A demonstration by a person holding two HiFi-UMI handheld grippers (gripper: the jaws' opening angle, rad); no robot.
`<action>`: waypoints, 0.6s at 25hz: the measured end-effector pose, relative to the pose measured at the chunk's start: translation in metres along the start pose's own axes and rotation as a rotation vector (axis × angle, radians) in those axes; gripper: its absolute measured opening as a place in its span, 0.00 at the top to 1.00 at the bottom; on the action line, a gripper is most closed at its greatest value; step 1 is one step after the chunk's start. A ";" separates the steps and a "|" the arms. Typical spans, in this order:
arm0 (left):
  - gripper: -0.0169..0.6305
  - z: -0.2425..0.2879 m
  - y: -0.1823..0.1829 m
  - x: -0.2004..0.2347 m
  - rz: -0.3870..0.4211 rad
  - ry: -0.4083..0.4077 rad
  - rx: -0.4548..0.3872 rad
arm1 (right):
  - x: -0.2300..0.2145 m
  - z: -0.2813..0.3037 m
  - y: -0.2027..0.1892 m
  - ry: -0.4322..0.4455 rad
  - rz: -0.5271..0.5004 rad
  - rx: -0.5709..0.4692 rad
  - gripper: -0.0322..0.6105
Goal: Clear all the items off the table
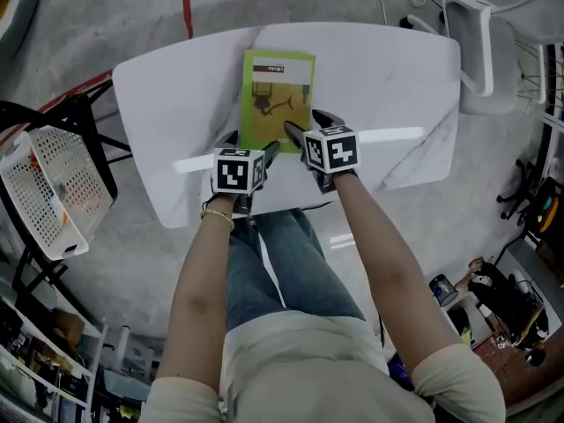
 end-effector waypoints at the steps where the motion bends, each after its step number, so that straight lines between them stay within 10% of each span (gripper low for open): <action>1: 0.32 0.002 0.001 0.001 -0.003 0.002 0.002 | 0.001 0.002 0.000 0.002 -0.008 0.006 0.46; 15: 0.52 -0.003 0.003 -0.003 -0.071 0.022 -0.007 | 0.008 0.000 -0.001 -0.012 -0.021 0.016 0.50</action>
Point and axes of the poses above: the fingertips, and each gripper's own axes: z forward along the fingers, x to its left, y out of its top, the point moved 9 cm from there along -z, backward along the fingers, and after that the axes turned 10 degrees about -z, right-handed, at the moved point
